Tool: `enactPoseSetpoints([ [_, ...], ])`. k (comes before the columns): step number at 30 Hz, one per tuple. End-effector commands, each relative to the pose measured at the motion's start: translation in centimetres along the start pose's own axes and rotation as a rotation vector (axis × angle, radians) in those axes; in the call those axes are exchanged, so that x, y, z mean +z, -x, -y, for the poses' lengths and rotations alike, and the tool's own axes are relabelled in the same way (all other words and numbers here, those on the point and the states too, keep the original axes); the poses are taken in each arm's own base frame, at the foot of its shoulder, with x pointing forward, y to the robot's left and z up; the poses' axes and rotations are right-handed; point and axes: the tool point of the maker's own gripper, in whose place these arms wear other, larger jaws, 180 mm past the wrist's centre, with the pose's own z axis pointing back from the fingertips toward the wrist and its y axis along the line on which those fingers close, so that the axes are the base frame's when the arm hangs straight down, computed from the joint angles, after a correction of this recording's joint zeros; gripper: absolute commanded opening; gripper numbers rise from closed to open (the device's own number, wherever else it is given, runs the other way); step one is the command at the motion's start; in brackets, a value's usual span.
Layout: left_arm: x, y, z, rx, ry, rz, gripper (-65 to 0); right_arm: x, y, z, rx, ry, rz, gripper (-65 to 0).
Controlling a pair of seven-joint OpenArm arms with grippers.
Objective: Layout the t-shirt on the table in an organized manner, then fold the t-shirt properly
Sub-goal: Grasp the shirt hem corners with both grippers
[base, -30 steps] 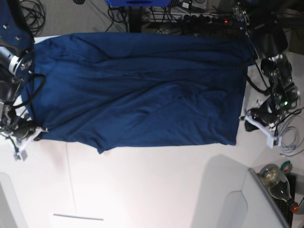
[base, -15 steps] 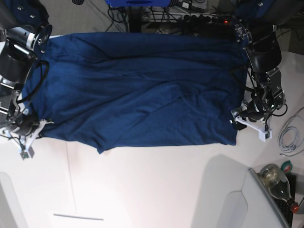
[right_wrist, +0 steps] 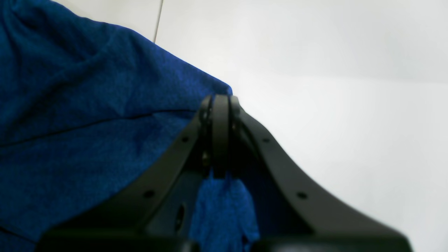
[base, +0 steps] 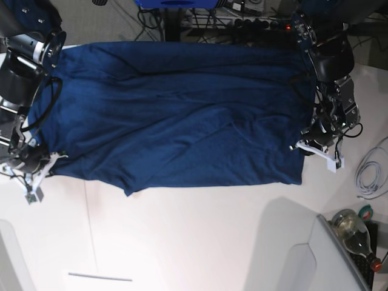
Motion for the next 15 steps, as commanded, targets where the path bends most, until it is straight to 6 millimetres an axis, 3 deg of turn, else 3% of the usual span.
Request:
enactPoseSetpoints([
  [1, 0.3, 0.6, -0.6, -0.020, -0.019, -0.043, -65.0, 0.7, -2.4, 1.1, 0.009, 0.019, 0.062, -65.0],
  [4, 1.4, 0.6, -1.0, -0.049, -0.034, -0.054, -65.0, 0.6, -2.3, 1.1, 0.009, 0.019, 0.060, -65.0],
  [11, 5.2, -1.3, 0.3, -0.146, -0.053, 0.006, -65.0, 0.5, -1.5, 0.8, 0.007, 0.014, 0.046, -65.0],
  [15, 6.0, -0.4, 0.5, -0.160, -0.058, -0.021, -65.0, 0.5, -1.5, 0.8, 0.007, 0.014, 0.046, -65.0],
])
